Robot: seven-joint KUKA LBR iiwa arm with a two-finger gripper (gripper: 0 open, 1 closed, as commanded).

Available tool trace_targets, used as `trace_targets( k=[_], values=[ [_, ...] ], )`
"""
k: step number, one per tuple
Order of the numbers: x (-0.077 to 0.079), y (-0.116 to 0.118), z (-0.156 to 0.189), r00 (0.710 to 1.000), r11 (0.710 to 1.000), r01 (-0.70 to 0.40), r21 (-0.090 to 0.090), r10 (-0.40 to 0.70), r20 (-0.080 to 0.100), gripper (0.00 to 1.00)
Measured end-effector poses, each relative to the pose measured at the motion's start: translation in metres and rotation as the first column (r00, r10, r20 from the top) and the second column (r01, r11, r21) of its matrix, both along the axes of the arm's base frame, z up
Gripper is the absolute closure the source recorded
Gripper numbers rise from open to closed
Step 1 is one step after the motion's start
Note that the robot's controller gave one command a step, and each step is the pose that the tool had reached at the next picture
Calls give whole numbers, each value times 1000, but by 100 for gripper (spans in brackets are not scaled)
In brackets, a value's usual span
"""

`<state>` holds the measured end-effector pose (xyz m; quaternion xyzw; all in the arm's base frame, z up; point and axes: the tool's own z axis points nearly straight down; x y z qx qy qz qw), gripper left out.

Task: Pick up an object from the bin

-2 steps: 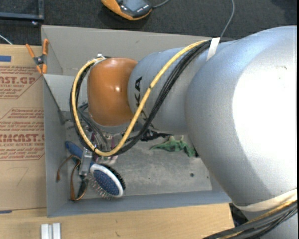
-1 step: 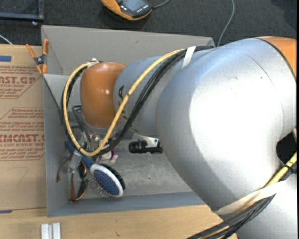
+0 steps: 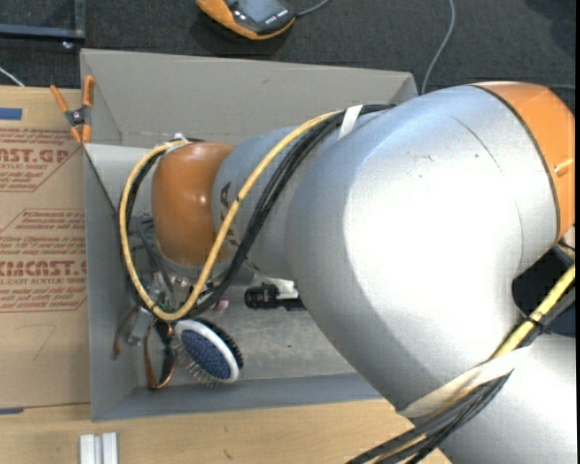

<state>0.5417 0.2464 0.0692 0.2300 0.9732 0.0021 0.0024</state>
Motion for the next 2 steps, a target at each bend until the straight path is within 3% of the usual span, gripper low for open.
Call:
trace_targets(
  k=[1, 2],
  values=[
    [-4, 0, 0, 960, 960, 281, -8, -281, -17, 100],
    [-4, 0, 0, 960, 960, 280, -8, -280, -17, 100]
  ],
)
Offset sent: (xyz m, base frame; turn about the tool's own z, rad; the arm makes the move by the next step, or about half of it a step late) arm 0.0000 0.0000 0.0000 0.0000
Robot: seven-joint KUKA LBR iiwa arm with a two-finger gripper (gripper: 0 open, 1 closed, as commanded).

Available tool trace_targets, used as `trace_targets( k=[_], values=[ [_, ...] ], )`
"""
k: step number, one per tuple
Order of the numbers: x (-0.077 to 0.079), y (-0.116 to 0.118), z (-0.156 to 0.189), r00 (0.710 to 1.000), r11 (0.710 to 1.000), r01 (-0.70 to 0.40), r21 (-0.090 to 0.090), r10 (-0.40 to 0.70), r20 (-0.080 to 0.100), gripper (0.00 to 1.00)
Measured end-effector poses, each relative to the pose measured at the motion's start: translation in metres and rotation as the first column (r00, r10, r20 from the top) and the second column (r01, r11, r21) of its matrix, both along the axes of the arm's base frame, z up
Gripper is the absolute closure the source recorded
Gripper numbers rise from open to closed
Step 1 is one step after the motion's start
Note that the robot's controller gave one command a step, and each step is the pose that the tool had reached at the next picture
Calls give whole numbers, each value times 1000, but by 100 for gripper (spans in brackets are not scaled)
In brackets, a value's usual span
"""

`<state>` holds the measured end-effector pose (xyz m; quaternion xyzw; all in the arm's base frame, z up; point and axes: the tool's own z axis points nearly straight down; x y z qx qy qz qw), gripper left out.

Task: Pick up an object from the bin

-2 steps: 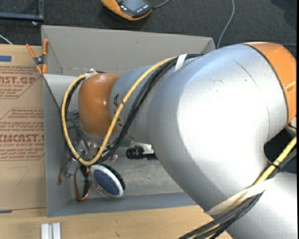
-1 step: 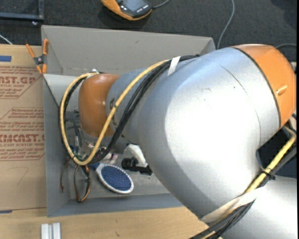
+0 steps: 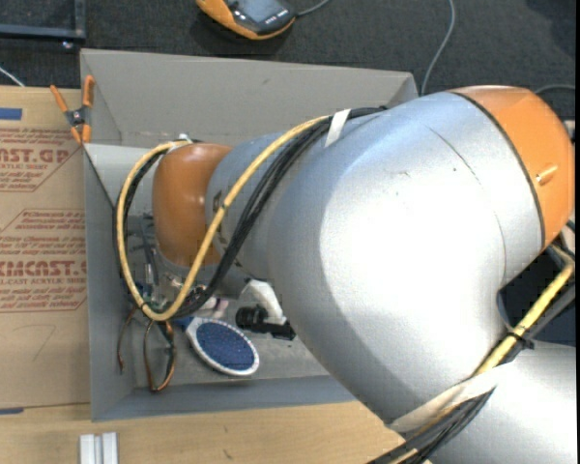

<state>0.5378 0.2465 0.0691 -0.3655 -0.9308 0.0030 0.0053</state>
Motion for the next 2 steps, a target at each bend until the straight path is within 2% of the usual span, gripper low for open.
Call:
trace_targets(
  k=[2],
  values=[
    [-2, -1, 21, 1000, 1000, -1, -2, 1, -6, 100]
  ],
)
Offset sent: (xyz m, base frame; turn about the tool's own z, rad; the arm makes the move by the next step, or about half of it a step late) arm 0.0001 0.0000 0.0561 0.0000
